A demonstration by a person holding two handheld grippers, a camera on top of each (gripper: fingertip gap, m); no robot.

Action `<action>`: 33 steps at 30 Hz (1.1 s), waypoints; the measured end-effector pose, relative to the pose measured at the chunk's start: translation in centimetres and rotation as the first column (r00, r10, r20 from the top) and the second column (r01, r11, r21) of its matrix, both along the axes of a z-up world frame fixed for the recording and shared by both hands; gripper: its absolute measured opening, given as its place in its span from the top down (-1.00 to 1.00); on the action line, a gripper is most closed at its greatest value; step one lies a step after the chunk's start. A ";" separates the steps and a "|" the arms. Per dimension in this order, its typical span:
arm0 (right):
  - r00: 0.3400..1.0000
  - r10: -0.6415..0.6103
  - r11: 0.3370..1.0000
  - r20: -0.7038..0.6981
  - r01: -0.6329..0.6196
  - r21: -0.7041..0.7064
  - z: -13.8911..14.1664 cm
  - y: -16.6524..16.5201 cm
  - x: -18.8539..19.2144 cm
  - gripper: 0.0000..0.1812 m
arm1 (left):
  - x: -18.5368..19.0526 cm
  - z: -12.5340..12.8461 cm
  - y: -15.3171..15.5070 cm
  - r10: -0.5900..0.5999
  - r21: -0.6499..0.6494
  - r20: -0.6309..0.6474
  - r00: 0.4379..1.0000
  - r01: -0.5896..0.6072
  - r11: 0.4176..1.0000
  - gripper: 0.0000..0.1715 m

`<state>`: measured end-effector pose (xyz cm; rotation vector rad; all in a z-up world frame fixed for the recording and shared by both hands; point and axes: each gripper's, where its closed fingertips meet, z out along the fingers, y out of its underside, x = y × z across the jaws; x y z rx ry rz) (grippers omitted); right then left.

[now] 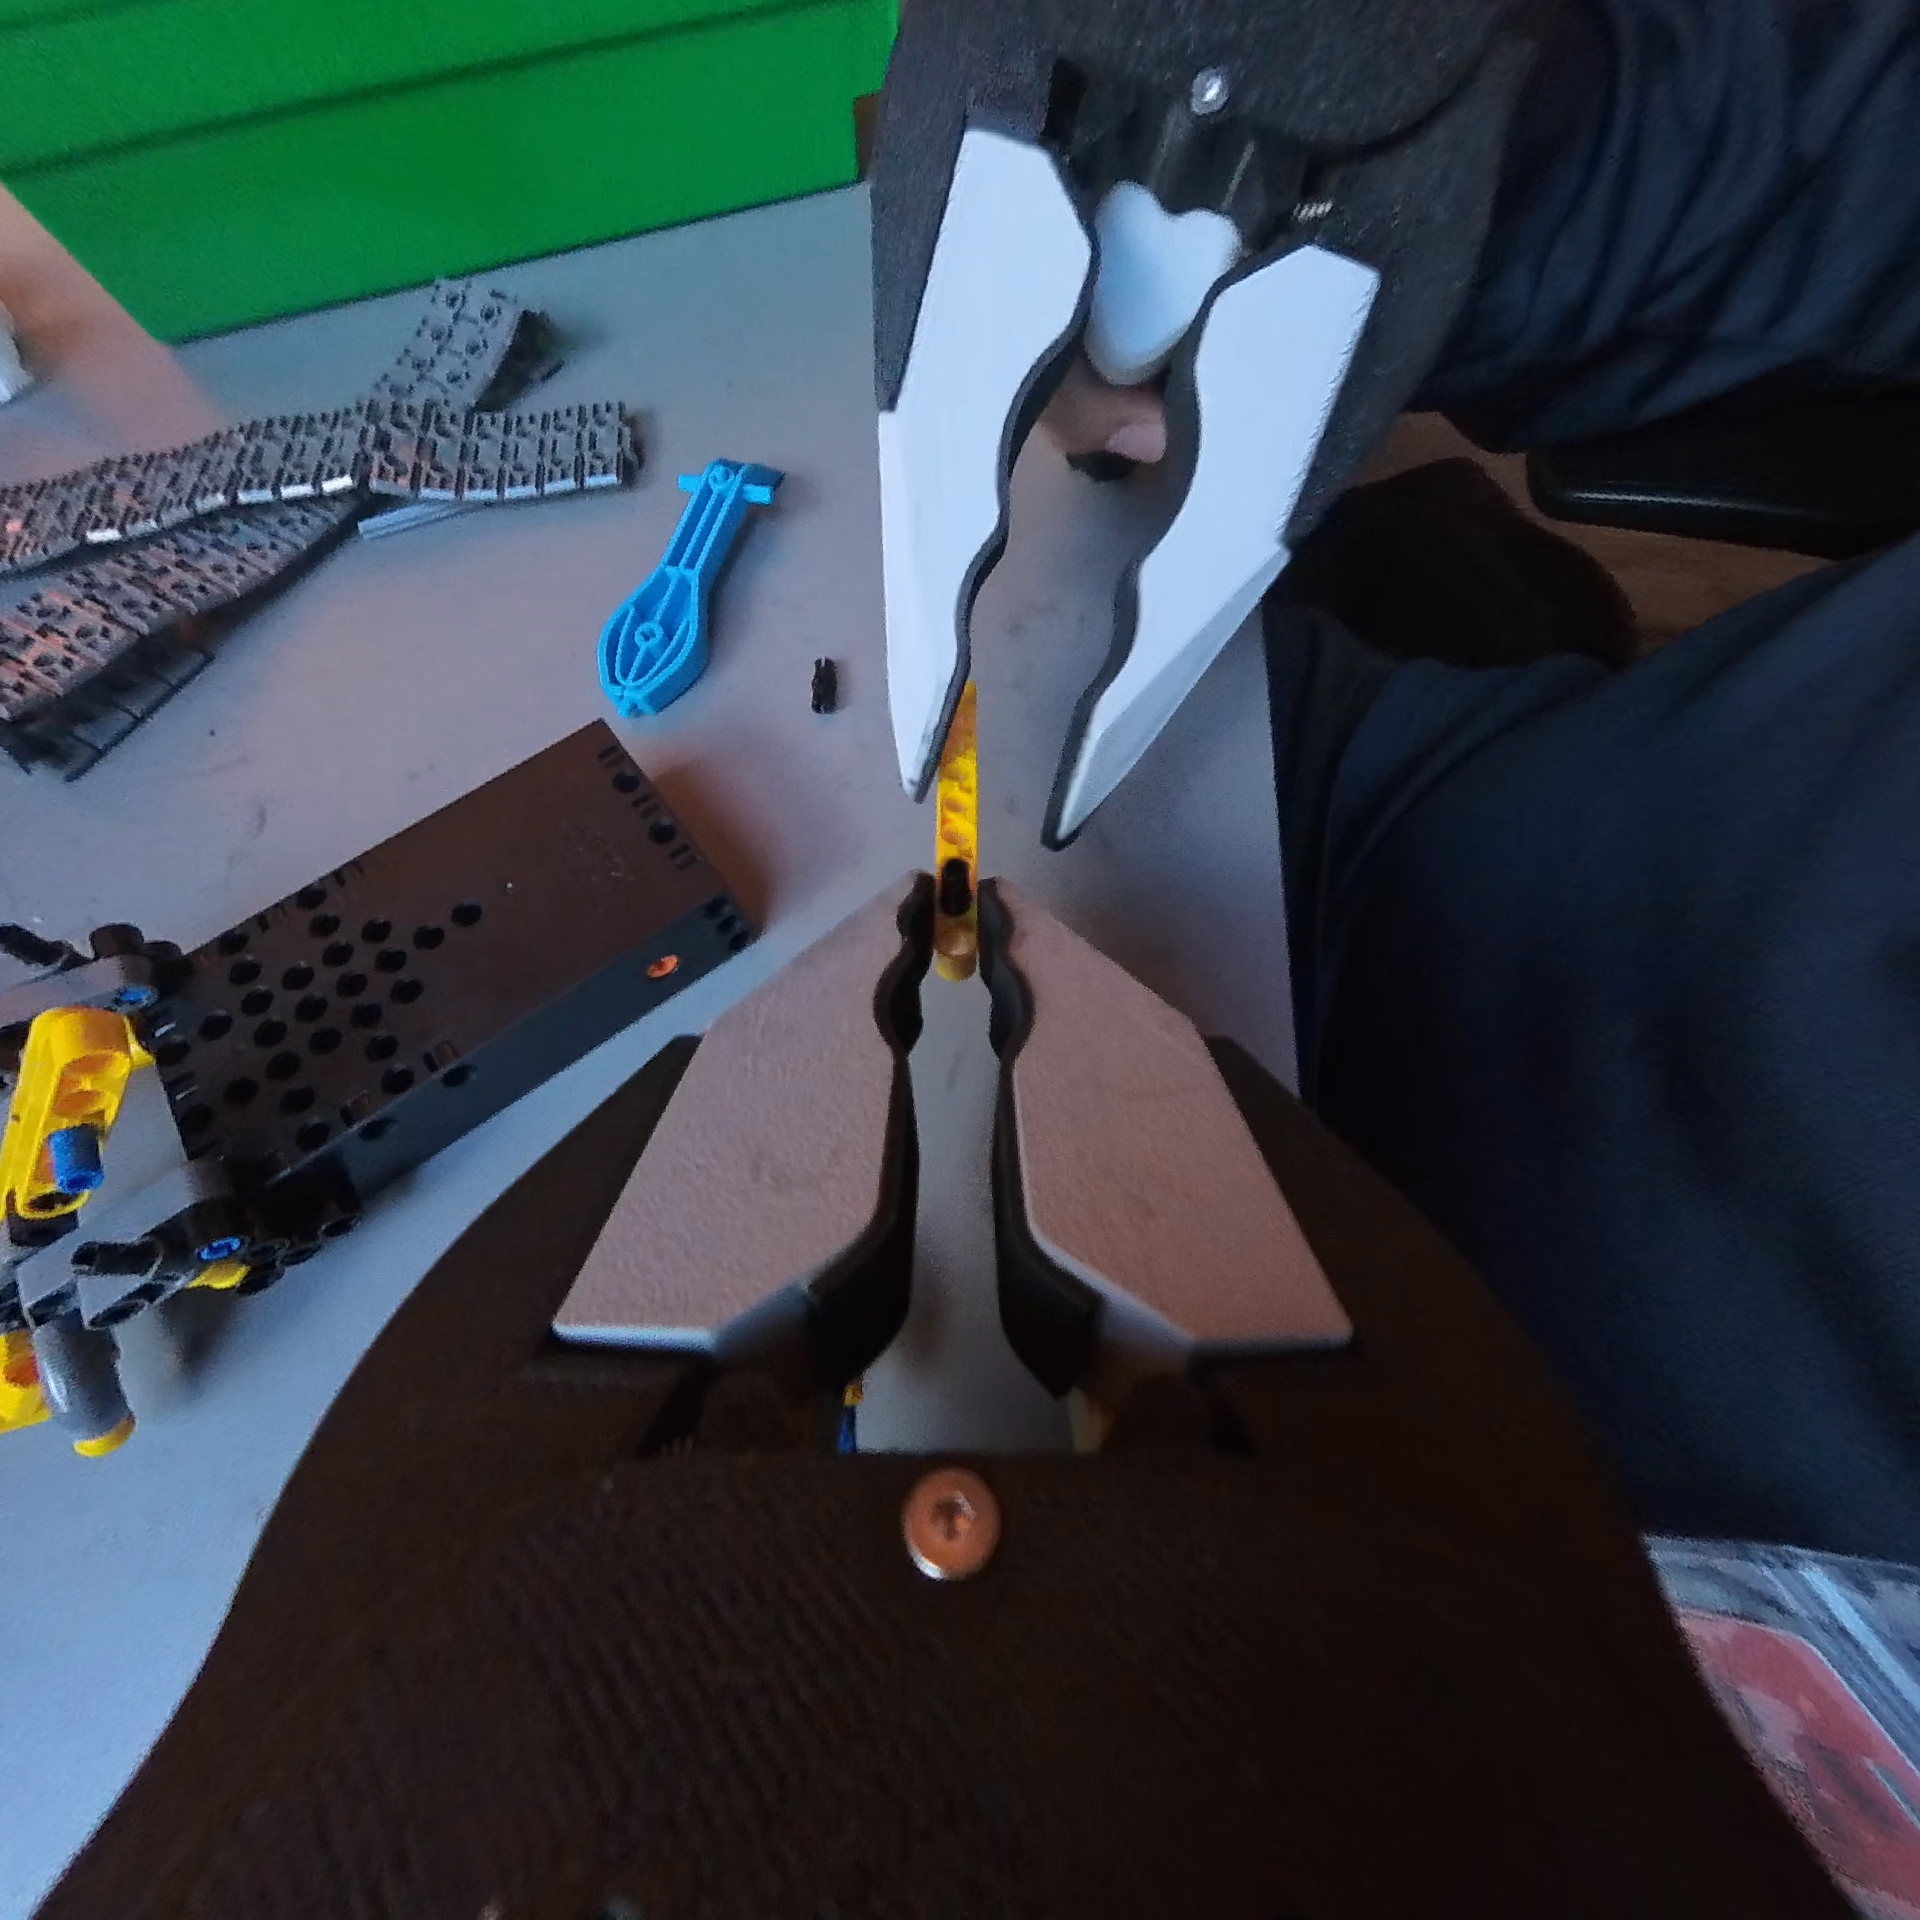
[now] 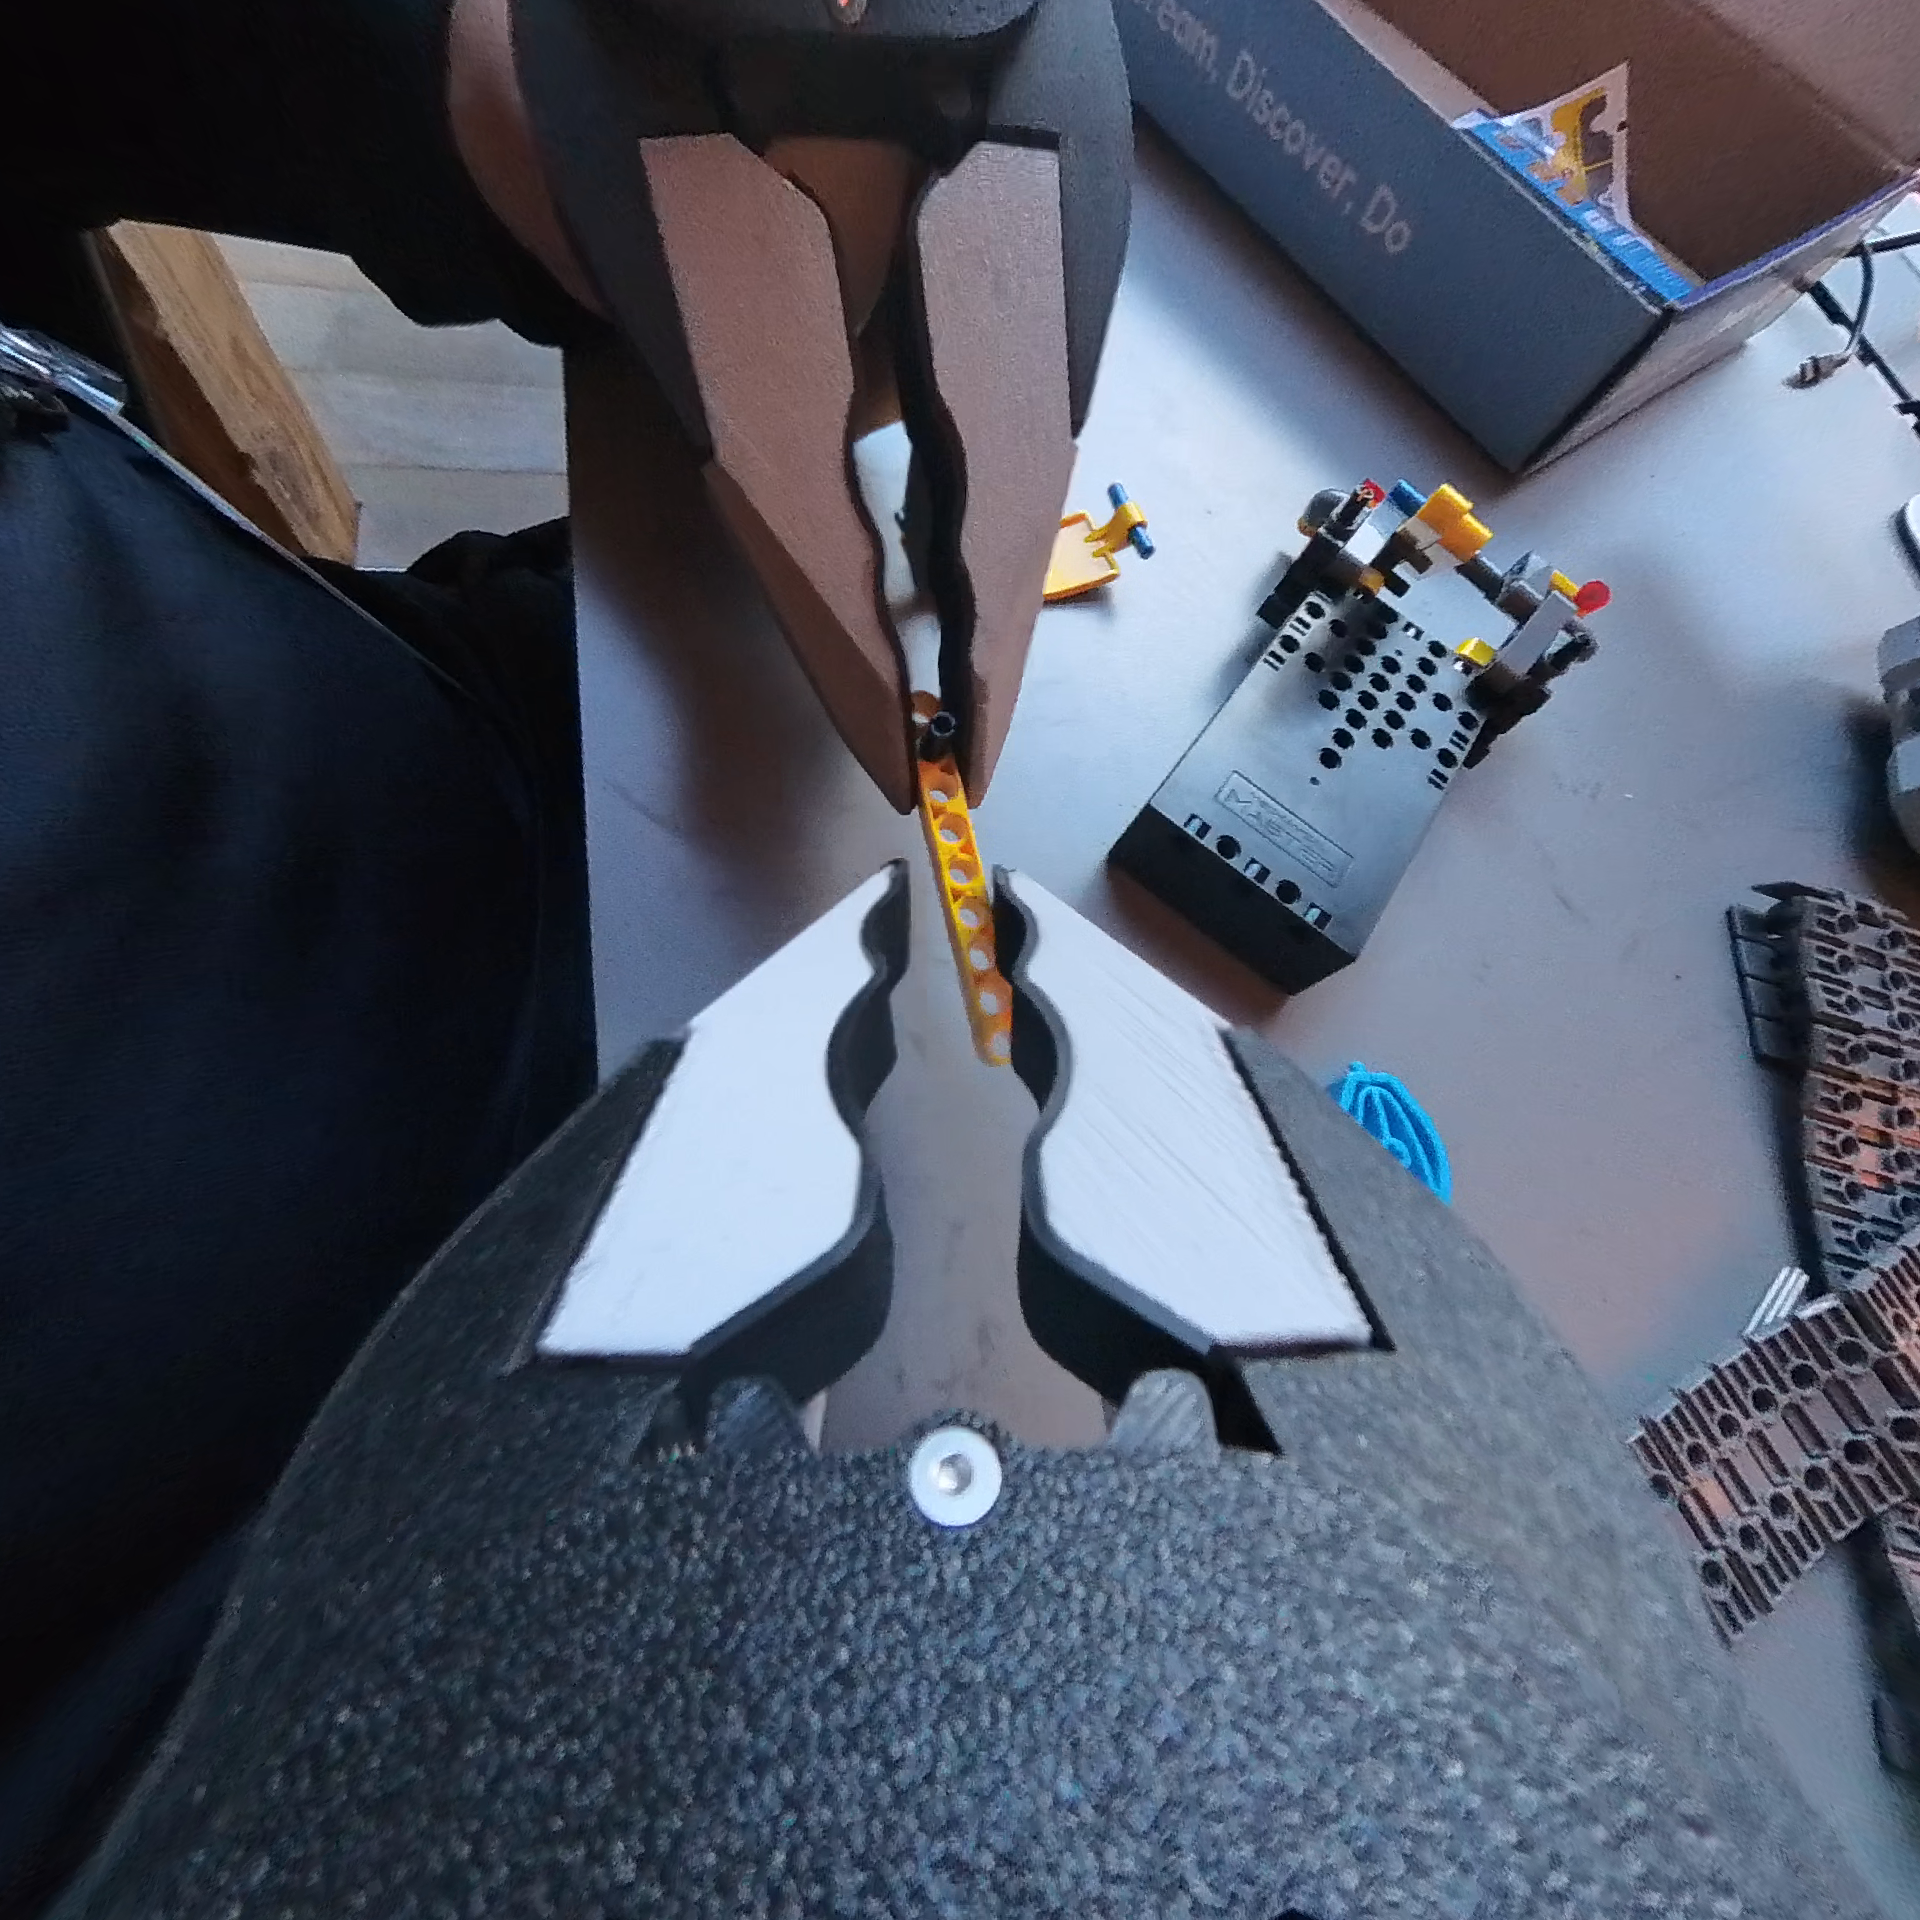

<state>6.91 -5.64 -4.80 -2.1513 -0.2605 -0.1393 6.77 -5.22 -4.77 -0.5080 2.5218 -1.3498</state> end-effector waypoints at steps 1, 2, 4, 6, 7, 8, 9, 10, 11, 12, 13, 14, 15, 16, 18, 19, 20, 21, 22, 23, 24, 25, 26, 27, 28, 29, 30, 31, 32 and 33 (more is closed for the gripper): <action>1.000 -0.006 1.000 0.006 0.006 0.004 0.1 0.0 0.1 0.91 | -0.1 0.1 -0.1 -0.008 -0.004 0.010 1.000 0.008 1.000 0.94; 1.000 -0.008 1.000 0.006 0.008 0.005 0.1 0.0 0.2 0.91 | -0.2 0.2 -0.2 -0.015 -0.007 0.021 1.000 0.016 1.000 0.94; 1.000 -0.012 1.000 -0.002 0.012 0.007 0.0 0.0 0.2 0.91 | -0.2 0.4 -0.4 -0.023 -0.009 0.042 0.999 0.024 1.000 0.94; 1.000 -0.022 1.000 -0.017 0.022 0.007 -0.1 0.1 0.4 0.92 | -0.1 0.4 -0.4 -0.020 -0.006 0.045 0.999 0.020 1.000 0.94; 0.999 -0.035 0.999 -0.026 0.035 0.014 0.0 0.1 0.5 0.92 | -0.1 0.4 -0.4 -0.019 -0.010 0.043 0.999 0.019 1.000 0.94; 0.998 -0.048 0.998 -0.043 0.049 0.026 0.2 0.2 0.7 0.92 | 0.1 0.5 -0.3 -0.009 -0.015 0.045 0.999 0.010 1.000 0.94; 0.996 -0.055 0.998 -0.064 0.058 0.039 0.5 0.3 0.8 0.93 | 0.3 0.7 -0.3 0.007 -0.027 0.052 0.999 -0.005 1.000 0.93; 0.995 -0.060 0.997 -0.083 0.065 0.050 0.7 0.3 0.9 0.93 | 0.6 1.0 -0.2 0.022 -0.044 0.061 0.998 -0.020 0.999 0.92; 0.993 -0.067 0.996 -0.101 0.073 0.059 0.9 0.3 1.0 0.93 | 0.8 1.3 -0.1 0.038 -0.063 0.069 0.997 -0.033 0.997 0.91; 0.990 -0.071 0.994 -0.121 0.080 0.069 1.0 0.3 1.2 0.93 | 0.9 1.5 0.1 0.049 -0.081 0.072 0.996 -0.043 0.996 0.90; 0.987 -0.069 0.994 -0.144 0.081 0.078 1.2 0.2 1.2 0.93 | 1.0 1.7 0.2 0.054 -0.096 0.068 0.996 -0.048 0.994 0.86; 0.984 -0.066 0.993 -0.165 0.082 0.089 1.4 0.2 1.2 0.93 | 1.0 1.9 0.2 0.056 -0.109 0.062 0.996 -0.049 0.993 0.82; 0.981 -0.065 0.991 -0.183 0.084 0.101 1.6 0.1 1.3 0.94 | 1.0 2.0 0.3 0.055 -0.120 0.057 0.997 -0.048 0.992 0.81; 0.977 -0.060 0.990 -0.202 0.084 0.112 1.8 0.1 1.2 0.94 | 1.0 2.1 0.3 0.053 -0.128 0.054 0.997 -0.046 0.991 0.79; 0.965 -0.030 0.987 -0.259 0.069 0.143 2.4 0.2 0.8 0.94 | 1.0 2.2 0.3 0.055 -0.135 0.052 0.997 -0.047 0.990 0.78; 0.956 -0.011 0.986 -0.292 0.060 0.157 2.7 0.2 0.6 0.94 | 1.0 2.2 0.4 0.053 -0.137 0.051 0.997 -0.045 0.989 0.78; 0.946 0.007 0.985 -0.325 0.050 0.165 2.9 0.2 0.3 0.94 | 1.0 2.3 0.4 0.052 -0.142 0.051 0.997 -0.045 0.989 0.78; 0.936 0.021 0.985 -0.352 0.041 0.169 3.0 0.3 0.1 0.94 | 0.9 2.4 0.4 0.048 -0.150 0.050 0.998 -0.040 0.988 0.78; 0.928 0.029 0.985 -0.371 0.036 0.169 3.0 0.3 -0.1 0.94 | 0.8 2.5 0.4 0.043 -0.160 0.050 0.998 -0.035 0.986 0.79; 0.924 0.034 0.986 -0.382 0.033 0.166 3.0 0.3 -0.2 0.94 | 0.8 2.7 0.4 0.038 -0.175 0.049 0.998 -0.029 0.984 0.79; 0.922 0.038 0.986 -0.386 0.028 0.162 2.9 0.4 -0.3 0.94 | 0.6 3.1 0.3 0.029 -0.200 0.049 0.998 -0.019 0.980 0.80; 0.920 0.043 0.987 -0.389 0.021 0.158 2.8 0.4 -0.5 0.94 | 0.4 3.5 0.2 0.018 -0.230 0.049 0.999 -0.006 0.973 0.81; 0.920 0.046 0.988 -0.390 0.016 0.154 2.8 0.5 -0.7 0.94 | 0.2 3.8 0.1 0.007 -0.258 0.045 0.999 0.005 0.966 0.83; 0.920 0.048 0.989 -0.389 0.013 0.150 2.7 0.5 -0.8 0.94 | 0.1 4.1 0.0 -0.005 -0.281 0.039 0.999 0.016 0.960 0.84; 0.921 0.049 0.989 -0.387 0.010 0.149 2.7 0.6 -0.9 0.93 | -0.1 4.2 -0.1 -0.018 -0.293 0.030 0.999 0.026 0.956 0.87; 0.921 0.050 0.989 -0.386 0.009 0.150 2.7 0.6 -0.9 0.94 | -0.2 4.2 -0.2 -0.030 -0.295 0.024 0.999 0.036 0.955 0.90; 0.920 0.055 0.987 -0.388 0.008 0.158 2.8 0.6 -0.9 0.94 | -0.3 4.2 -0.2 -0.035 -0.294 0.021 0.999 0.040 0.955 0.90; 0.917 0.062 0.985 -0.394 0.008 0.174 3.1 0.5 -0.9 0.94 | -0.3 4.2 -0.2 -0.036 -0.295 0.023 0.999 0.041 0.955 0.90; 0.912 0.071 0.980 -0.404 0.012 0.199 3.5 0.5 -0.9 0.94 | -0.3 4.3 -0.2 -0.035 -0.301 0.028 0.999 0.041 0.953 0.90; 0.904 0.083 0.974 -0.418 0.016 0.228 4.0 0.5 -0.9 0.94 | -0.4 4.5 -0.2 -0.034 -0.309 0.033 0.999 0.042 0.950 0.89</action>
